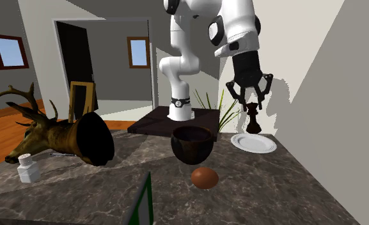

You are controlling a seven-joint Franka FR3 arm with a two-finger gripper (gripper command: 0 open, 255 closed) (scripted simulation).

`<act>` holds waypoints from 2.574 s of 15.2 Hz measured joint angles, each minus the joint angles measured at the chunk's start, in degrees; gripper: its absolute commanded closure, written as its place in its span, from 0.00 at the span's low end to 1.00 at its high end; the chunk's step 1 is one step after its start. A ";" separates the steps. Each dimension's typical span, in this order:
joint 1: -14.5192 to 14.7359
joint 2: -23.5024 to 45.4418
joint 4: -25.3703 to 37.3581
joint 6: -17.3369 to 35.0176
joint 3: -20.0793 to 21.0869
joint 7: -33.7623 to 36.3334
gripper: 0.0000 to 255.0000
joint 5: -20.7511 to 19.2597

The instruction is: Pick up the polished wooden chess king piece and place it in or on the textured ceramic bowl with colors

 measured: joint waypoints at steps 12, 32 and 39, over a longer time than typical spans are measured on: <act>-3.89 -20.04 -16.84 -4.56 -6.12 -17.43 1.00 11.99; -4.50 -23.77 -29.31 2.16 -12.32 -29.46 1.00 16.37; -3.57 -19.48 -30.93 7.99 -12.37 -31.64 1.00 18.54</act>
